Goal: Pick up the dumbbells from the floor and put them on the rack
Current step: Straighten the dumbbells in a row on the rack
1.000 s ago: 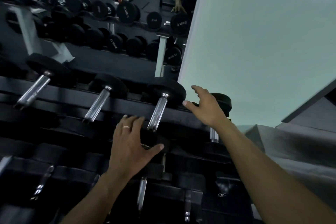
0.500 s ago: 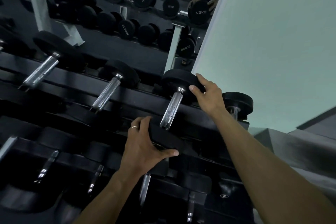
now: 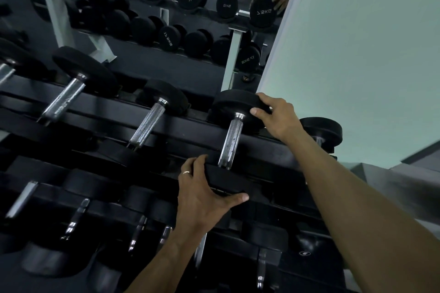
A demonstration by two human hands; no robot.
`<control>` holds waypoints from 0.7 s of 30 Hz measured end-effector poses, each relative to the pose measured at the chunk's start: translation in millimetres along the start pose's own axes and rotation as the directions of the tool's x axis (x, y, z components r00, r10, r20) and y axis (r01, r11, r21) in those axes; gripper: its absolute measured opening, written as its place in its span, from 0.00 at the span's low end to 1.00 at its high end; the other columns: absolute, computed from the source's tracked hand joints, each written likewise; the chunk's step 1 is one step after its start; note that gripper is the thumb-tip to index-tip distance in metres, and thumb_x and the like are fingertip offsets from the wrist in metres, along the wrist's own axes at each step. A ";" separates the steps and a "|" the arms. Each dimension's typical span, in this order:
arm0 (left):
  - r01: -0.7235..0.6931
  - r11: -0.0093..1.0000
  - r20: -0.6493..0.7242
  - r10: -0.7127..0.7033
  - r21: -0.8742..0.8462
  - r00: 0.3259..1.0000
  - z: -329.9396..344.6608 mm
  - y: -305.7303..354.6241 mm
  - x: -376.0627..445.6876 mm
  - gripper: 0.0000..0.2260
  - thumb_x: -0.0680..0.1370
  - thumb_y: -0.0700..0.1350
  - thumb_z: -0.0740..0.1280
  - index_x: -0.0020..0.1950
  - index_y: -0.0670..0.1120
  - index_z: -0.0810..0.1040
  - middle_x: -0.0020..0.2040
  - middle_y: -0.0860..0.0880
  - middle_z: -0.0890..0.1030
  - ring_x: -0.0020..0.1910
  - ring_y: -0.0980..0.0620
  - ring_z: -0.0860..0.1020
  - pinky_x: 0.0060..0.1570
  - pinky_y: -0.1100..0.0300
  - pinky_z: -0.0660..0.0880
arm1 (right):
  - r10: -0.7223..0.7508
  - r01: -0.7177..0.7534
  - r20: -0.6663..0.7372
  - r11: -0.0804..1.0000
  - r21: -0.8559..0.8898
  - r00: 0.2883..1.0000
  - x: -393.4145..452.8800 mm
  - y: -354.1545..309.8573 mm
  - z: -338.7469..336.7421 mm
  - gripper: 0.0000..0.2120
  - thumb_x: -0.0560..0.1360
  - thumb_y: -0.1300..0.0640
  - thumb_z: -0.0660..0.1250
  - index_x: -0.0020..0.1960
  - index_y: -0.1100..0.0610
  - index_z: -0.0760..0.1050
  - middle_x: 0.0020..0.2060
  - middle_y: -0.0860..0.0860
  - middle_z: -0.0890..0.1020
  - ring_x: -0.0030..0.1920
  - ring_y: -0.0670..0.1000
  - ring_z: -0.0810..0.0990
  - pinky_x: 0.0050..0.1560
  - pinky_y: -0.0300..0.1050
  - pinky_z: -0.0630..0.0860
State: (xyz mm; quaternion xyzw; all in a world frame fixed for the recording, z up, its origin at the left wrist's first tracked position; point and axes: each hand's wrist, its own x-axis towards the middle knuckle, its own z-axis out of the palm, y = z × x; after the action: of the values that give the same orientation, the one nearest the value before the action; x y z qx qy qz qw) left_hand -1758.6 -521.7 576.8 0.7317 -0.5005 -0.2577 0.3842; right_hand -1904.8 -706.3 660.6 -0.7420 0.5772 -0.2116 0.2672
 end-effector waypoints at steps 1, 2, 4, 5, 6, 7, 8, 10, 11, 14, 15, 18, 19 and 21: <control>0.005 1.000 0.000 -0.005 -0.007 1.000 -0.5 0.3 0.0 0.53 0.51 0.67 0.78 0.72 0.54 0.62 0.72 0.52 0.61 0.69 0.51 0.66 0.63 0.52 0.73 | 0.001 -0.001 0.009 1.000 -0.003 1.000 0.1 -0.6 -0.9 0.23 0.77 0.51 0.67 0.71 0.51 0.71 0.60 0.54 0.81 0.61 0.56 0.78 0.65 0.48 0.72; 0.011 1.000 0.005 -0.011 -0.014 1.000 -1.2 0.3 0.2 0.53 0.51 0.67 0.78 0.72 0.54 0.63 0.72 0.52 0.61 0.69 0.51 0.66 0.64 0.53 0.72 | -0.002 0.002 0.018 1.000 -0.003 1.000 -0.2 -2.2 -1.8 0.22 0.78 0.52 0.67 0.71 0.51 0.71 0.59 0.55 0.81 0.60 0.56 0.78 0.64 0.49 0.72; 0.026 0.999 0.025 -0.026 -0.029 0.999 -3.1 -0.6 1.0 0.53 0.51 0.67 0.78 0.72 0.54 0.62 0.72 0.52 0.60 0.69 0.52 0.66 0.64 0.56 0.71 | -0.016 0.016 0.024 1.000 0.001 1.000 -1.5 -6.9 -1.9 0.21 0.78 0.53 0.67 0.70 0.52 0.71 0.58 0.56 0.81 0.58 0.57 0.78 0.63 0.49 0.73; 0.037 0.999 0.036 -0.035 -0.039 0.999 -3.9 -0.7 1.2 0.52 0.51 0.66 0.78 0.71 0.55 0.62 0.72 0.53 0.60 0.69 0.52 0.66 0.63 0.58 0.70 | -0.021 0.021 0.018 1.000 -0.003 1.000 -2.2 -8.3 -0.7 0.21 0.78 0.53 0.67 0.70 0.52 0.71 0.57 0.56 0.81 0.58 0.57 0.78 0.63 0.50 0.73; 0.045 0.998 0.043 -0.043 -0.049 0.998 -3.9 -0.6 1.1 0.52 0.51 0.66 0.78 0.71 0.56 0.62 0.72 0.53 0.60 0.69 0.53 0.65 0.62 0.60 0.69 | -0.020 0.020 0.008 1.000 -0.017 1.000 -2.4 -8.1 0.6 0.22 0.78 0.52 0.66 0.71 0.52 0.70 0.57 0.56 0.81 0.58 0.57 0.78 0.64 0.50 0.73; 0.048 0.997 0.044 -0.046 -0.059 0.998 -3.6 -0.9 0.9 0.52 0.51 0.66 0.78 0.71 0.56 0.62 0.72 0.54 0.60 0.69 0.53 0.65 0.61 0.60 0.69 | -0.015 0.015 -0.001 0.999 -0.035 1.000 -2.1 -7.1 1.5 0.23 0.78 0.51 0.66 0.72 0.52 0.70 0.57 0.56 0.81 0.59 0.57 0.78 0.64 0.51 0.73; 0.051 0.996 0.042 -0.048 -0.070 0.998 -3.3 -0.7 0.6 0.53 0.51 0.66 0.78 0.71 0.56 0.62 0.71 0.54 0.60 0.69 0.53 0.65 0.61 0.61 0.69 | -0.005 0.005 -0.005 0.999 -0.042 1.000 -2.1 -6.6 2.0 0.24 0.78 0.50 0.66 0.73 0.52 0.69 0.58 0.55 0.81 0.60 0.57 0.78 0.65 0.51 0.72; 0.055 0.995 0.044 -0.052 -0.079 0.998 -3.9 1.0 0.1 0.53 0.51 0.66 0.78 0.72 0.55 0.61 0.72 0.54 0.59 0.69 0.54 0.64 0.62 0.61 0.68 | 0.016 -0.016 -0.002 1.000 -0.027 1.000 -3.3 -7.1 1.0 0.24 0.78 0.50 0.66 0.73 0.52 0.68 0.60 0.55 0.80 0.62 0.57 0.77 0.66 0.51 0.71; 0.056 0.996 0.047 -0.053 -0.071 0.997 -4.6 1.9 0.1 0.54 0.51 0.66 0.78 0.73 0.55 0.61 0.72 0.54 0.59 0.70 0.54 0.64 0.63 0.60 0.68 | 0.021 -0.021 0.005 1.000 -0.023 1.000 -3.9 -8.6 0.2 0.24 0.78 0.51 0.66 0.73 0.52 0.68 0.61 0.56 0.80 0.62 0.57 0.77 0.67 0.50 0.71; 0.068 0.997 0.075 -0.065 -0.040 0.995 -9.9 5.3 -0.4 0.55 0.54 0.65 0.79 0.75 0.55 0.57 0.74 0.54 0.56 0.73 0.52 0.60 0.69 0.53 0.67 | 0.030 -0.028 0.021 0.997 -0.073 0.999 -5.3 -14.6 0.3 0.23 0.79 0.50 0.65 0.73 0.51 0.68 0.60 0.56 0.80 0.62 0.58 0.77 0.64 0.49 0.71; 0.074 0.997 0.103 -0.070 -0.037 0.992 -12.6 7.1 -0.8 0.56 0.56 0.64 0.79 0.76 0.54 0.54 0.76 0.53 0.54 0.76 0.51 0.55 0.71 0.51 0.65 | 0.044 -0.041 0.025 0.994 -0.102 0.999 -5.0 -16.6 0.0 0.24 0.79 0.49 0.64 0.73 0.50 0.67 0.61 0.56 0.80 0.62 0.59 0.76 0.64 0.49 0.72; 0.048 0.999 0.197 -0.052 0.024 0.979 -26.8 8.3 -3.0 0.55 0.63 0.65 0.75 0.79 0.53 0.46 0.80 0.52 0.46 0.78 0.53 0.38 0.74 0.51 0.55 | 0.099 -0.089 0.044 0.978 -0.191 0.994 -3.6 -26.4 -0.3 0.25 0.77 0.47 0.65 0.72 0.52 0.68 0.61 0.55 0.80 0.61 0.59 0.76 0.62 0.50 0.73; 0.005 0.998 0.208 -0.017 0.057 0.978 -34.2 6.4 -3.7 0.53 0.65 0.66 0.73 0.79 0.52 0.46 0.80 0.52 0.45 0.77 0.54 0.35 0.74 0.52 0.54 | 0.108 -0.097 0.040 0.973 -0.207 0.993 -2.4 -31.0 1.6 0.23 0.77 0.46 0.65 0.69 0.54 0.70 0.59 0.56 0.81 0.59 0.59 0.77 0.59 0.51 0.74; -0.091 0.989 0.203 0.066 0.117 0.977 -51.9 -0.2 -3.4 0.48 0.69 0.67 0.69 0.79 0.49 0.48 0.80 0.50 0.48 0.77 0.56 0.34 0.74 0.54 0.54 | 0.093 -0.088 0.013 0.973 -0.214 0.996 -1.3 -43.7 9.4 0.21 0.75 0.44 0.65 0.61 0.56 0.73 0.54 0.57 0.81 0.54 0.59 0.78 0.54 0.51 0.76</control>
State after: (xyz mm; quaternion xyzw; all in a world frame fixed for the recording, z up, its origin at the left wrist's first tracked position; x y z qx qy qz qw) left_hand -1720.2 -502.7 606.3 0.7048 -0.5801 -0.2821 0.2952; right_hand -1866.7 -695.2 681.4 -0.7418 0.6265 -0.1278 0.2021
